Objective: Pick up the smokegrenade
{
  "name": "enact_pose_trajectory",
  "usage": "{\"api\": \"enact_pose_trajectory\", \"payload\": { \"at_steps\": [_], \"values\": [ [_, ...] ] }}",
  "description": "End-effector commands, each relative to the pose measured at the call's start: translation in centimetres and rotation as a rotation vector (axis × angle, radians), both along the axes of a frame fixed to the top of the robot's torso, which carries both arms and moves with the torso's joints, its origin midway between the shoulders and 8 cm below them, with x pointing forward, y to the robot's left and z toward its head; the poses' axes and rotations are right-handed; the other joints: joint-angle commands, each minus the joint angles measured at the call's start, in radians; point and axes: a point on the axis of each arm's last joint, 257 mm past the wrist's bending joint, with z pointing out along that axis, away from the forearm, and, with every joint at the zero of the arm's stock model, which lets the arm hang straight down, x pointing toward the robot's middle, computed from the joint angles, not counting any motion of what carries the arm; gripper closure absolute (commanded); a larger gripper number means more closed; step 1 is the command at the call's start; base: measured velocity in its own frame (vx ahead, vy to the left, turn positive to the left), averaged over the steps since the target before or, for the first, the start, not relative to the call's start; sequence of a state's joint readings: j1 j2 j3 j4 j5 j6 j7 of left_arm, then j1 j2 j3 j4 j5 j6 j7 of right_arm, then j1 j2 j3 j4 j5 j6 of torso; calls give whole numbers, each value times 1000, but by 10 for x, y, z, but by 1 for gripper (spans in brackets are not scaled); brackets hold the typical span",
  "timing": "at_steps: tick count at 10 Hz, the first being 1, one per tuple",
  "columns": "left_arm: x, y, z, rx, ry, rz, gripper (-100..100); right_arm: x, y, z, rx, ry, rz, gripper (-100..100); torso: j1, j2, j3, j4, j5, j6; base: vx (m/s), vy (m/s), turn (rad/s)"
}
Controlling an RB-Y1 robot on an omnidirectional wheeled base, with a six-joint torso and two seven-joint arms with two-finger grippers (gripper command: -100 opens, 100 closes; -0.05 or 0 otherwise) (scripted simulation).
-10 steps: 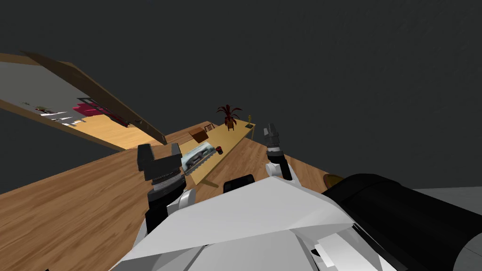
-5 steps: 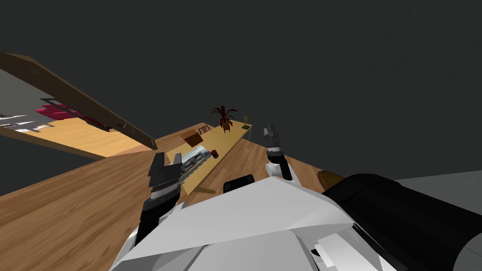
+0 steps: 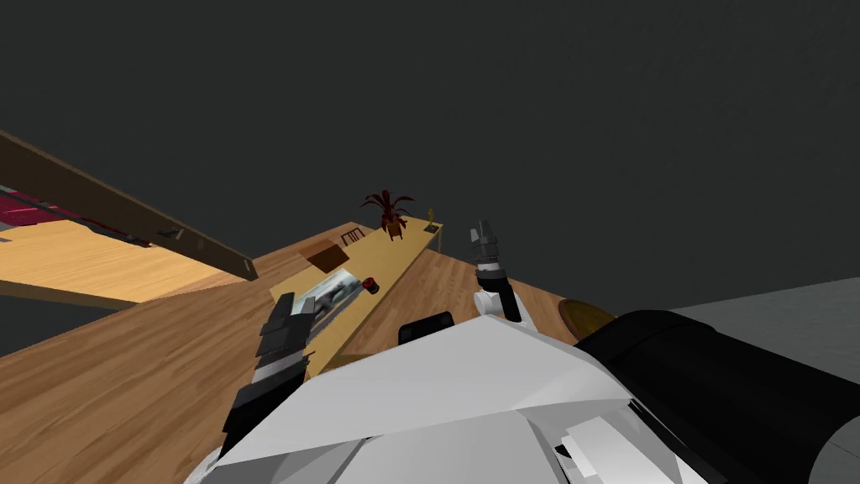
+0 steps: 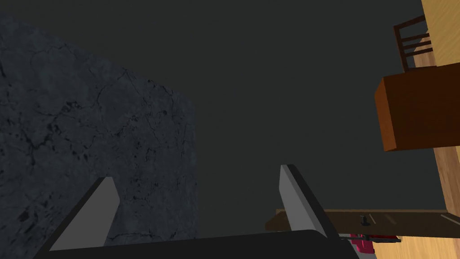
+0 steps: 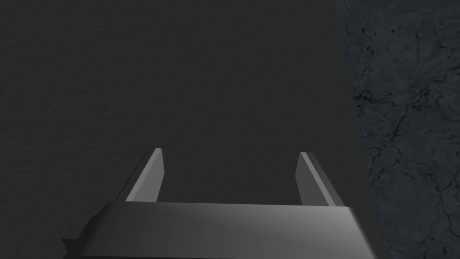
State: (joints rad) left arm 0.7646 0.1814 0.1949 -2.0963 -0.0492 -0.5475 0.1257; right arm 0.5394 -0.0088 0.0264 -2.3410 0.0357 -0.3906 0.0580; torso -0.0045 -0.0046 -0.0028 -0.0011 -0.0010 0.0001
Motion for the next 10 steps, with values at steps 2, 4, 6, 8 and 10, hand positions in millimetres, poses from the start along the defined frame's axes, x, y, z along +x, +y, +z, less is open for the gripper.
{"api": "enact_pose_trajectory", "payload": {
  "at_steps": [2,4,6,8,10],
  "values": [
    [-30,40,-45,14,139,97,-100,0,0,0,0,0,0,0,0,-1,0,0,0,0,117,-76,-178],
    [-66,74,-82,19,263,180,-100,0,0,0,0,0,0,0,-3,-3,-2,-1,-1,0,133,-114,-193],
    [-85,89,-99,20,320,219,-100,0,0,0,0,0,0,0,-2,-1,0,0,-1,0,95,-60,-93],
    [-125,115,-127,15,425,289,-100,0,0,0,0,0,0,0,1,-2,-1,0,0,0,138,-49,-193],
    [-147,127,-142,6,481,323,-100,0,0,0,0,0,0,0,-1,-4,-2,-1,0,0,129,-53,-135]
  ]
}}
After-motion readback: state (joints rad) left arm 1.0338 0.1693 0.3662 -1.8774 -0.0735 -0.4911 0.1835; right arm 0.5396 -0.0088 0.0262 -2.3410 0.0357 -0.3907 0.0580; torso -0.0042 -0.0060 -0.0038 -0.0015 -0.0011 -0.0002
